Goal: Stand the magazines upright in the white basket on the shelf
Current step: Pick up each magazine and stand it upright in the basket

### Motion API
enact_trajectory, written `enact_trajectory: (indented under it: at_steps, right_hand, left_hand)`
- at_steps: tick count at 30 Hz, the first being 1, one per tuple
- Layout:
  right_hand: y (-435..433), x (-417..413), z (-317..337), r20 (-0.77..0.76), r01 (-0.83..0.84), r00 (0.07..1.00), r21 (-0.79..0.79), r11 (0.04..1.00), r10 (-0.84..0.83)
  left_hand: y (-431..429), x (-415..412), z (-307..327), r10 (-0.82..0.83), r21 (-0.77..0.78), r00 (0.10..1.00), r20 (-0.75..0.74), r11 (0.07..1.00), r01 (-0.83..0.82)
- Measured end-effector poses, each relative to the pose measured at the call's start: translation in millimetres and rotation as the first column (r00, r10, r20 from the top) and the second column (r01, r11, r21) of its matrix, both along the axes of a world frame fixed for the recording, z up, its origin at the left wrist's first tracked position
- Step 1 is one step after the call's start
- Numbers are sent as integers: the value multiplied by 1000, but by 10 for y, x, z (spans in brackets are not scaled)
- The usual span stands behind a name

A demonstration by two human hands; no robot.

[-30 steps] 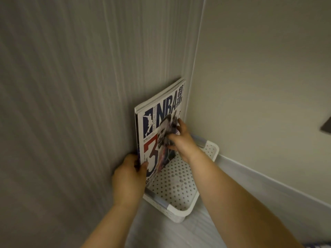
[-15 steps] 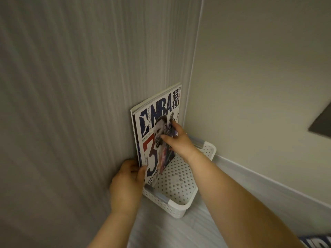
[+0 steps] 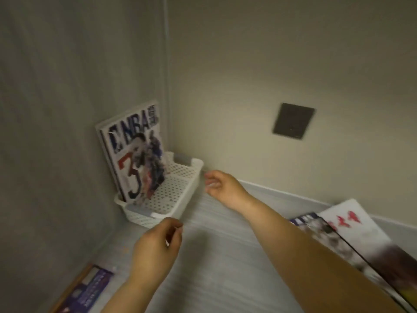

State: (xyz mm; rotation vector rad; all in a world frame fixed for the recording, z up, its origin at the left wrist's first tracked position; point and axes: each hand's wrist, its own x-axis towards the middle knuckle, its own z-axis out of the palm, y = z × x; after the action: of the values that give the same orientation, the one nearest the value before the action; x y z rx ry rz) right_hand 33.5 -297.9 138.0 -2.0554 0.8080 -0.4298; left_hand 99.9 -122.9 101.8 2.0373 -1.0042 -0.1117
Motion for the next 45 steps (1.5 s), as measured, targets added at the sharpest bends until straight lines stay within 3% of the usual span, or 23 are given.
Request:
enact_trajectory:
  at_steps: [6, 11, 15, 17, 20, 24, 27, 30, 33, 36, 40, 43, 45]
  right_hand:
    - [-11, -1980, -423, -215, 275, 936, -50, 960, -279]
    - [8, -3367, -790, -491, 356, 753, -256, 899, -438]
    - [166, -4050, -1095, -614, 376, 573, -391, 840, -542]
    - [261, -4212, -1259, -601, 389, 575, -396, 832, -555]
    - [335, -4311, -1395, -574, 360, 599, -430, 828, -558]
    - [323, -4331, -1432, -581, 324, 610, -437, 839, -539]
    - [311, -4330, -1443, -571, 320, 622, -438, 840, -535]
    - [307, -4342, -1445, -547, 334, 642, -431, 838, -537]
    - [291, -4344, -1421, -520, 363, 658, -413, 835, -544]
    - [280, -4339, -1386, -468, 417, 684, -378, 827, -559]
    - [245, -4317, -1322, -503, 430, 672, -331, 840, -543]
    - [257, -4195, -1239, -500, 415, 669, -363, 834, -550]
    - [269, -3993, -1104, -378, 445, 733, -362, 819, -566]
  left_hand:
    - [-258, -1127, -339, -320, 134, 943, -92, 934, 330]
    - [-466, -1914, -645, -507, 295, 843, -182, 789, 538]
    - [-531, -2350, -861, -573, 457, 811, -119, 694, 557]
    - [-514, -2541, -918, -612, 559, 790, -28, 645, 520]
    - [-479, -2782, -935, -569, 632, 822, -8, 634, 445]
    - [-556, -2817, -800, -469, 695, 878, -100, 599, 399]
    - [-597, -2805, -703, -355, 596, 859, -369, 618, 512]
    - [-569, -2834, -560, -250, 389, 726, -640, 710, 587]
    - [-553, -2841, -426, -232, 248, 633, -738, 779, 576]
    - [-565, -2790, -263, -274, 150, 638, -720, 836, 528]
    - [-585, -2494, -8, -315, 23, 762, -566, 918, 396]
    - [-546, -2237, 190, -376, -67, 778, -503, 915, 399]
    - [-501, -2112, 333, -426, -108, 771, -474, 897, 429]
